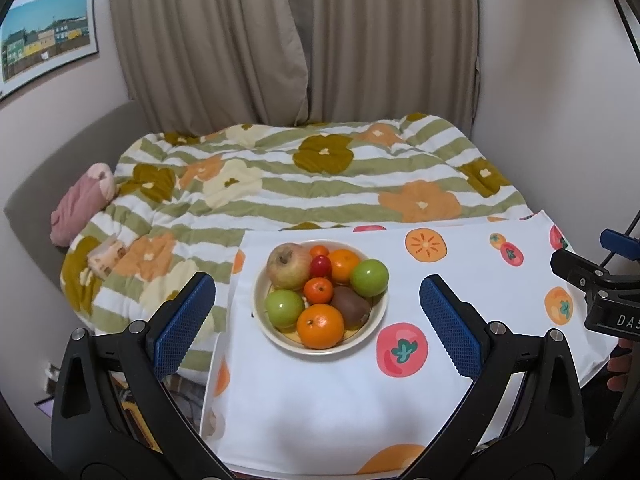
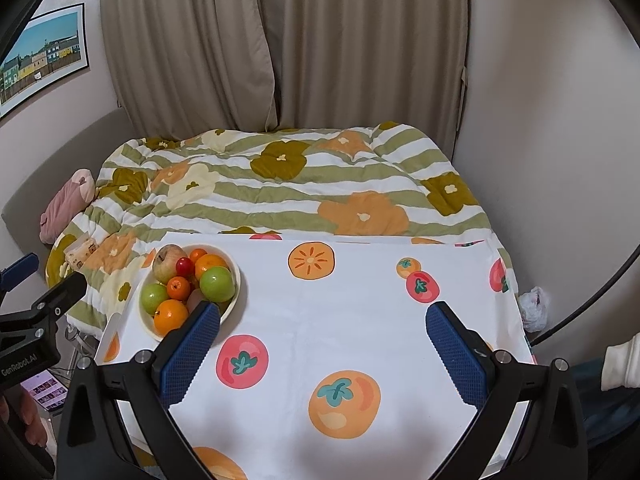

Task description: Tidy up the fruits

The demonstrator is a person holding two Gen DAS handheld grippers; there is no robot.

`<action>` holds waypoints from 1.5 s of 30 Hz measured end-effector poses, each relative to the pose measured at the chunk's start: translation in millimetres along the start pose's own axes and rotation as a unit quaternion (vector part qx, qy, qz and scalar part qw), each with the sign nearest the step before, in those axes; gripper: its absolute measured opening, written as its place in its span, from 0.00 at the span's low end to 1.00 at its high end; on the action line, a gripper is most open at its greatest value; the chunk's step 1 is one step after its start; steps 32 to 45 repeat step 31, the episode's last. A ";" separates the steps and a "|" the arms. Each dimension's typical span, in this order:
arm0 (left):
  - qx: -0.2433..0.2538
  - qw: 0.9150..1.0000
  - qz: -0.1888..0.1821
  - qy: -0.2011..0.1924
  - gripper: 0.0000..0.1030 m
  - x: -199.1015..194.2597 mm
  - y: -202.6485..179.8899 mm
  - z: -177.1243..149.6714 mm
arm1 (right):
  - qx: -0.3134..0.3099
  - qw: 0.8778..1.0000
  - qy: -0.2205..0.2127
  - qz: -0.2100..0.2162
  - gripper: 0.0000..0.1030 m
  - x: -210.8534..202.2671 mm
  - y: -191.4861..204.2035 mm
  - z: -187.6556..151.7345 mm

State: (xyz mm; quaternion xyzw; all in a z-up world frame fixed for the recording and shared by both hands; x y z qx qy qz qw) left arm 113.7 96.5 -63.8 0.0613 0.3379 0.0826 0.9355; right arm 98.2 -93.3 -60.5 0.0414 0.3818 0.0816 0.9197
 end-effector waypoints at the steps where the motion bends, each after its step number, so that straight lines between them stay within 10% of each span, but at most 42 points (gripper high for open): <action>1: 0.001 1.000 0.000 0.000 1.00 0.1 -0.3 -0.2 | 0.000 1.000 -0.001 -0.001 1.00 -0.3 0.0 0.4; 45: -0.011 1.000 0.000 -0.004 1.00 1.8 0.4 -0.3 | 0.011 1.000 -0.003 -0.002 1.00 3.9 4.8 1.7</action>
Point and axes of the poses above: each gripper's, at about its wrist camera, not at the fingertips, and x roughly the way its jaws point, y to its left, z to its top, the point moved 7 cm from there along x, roughly the way its jaws point, and after that the axes turned 9 degrees about z, right-handed, at the moved point
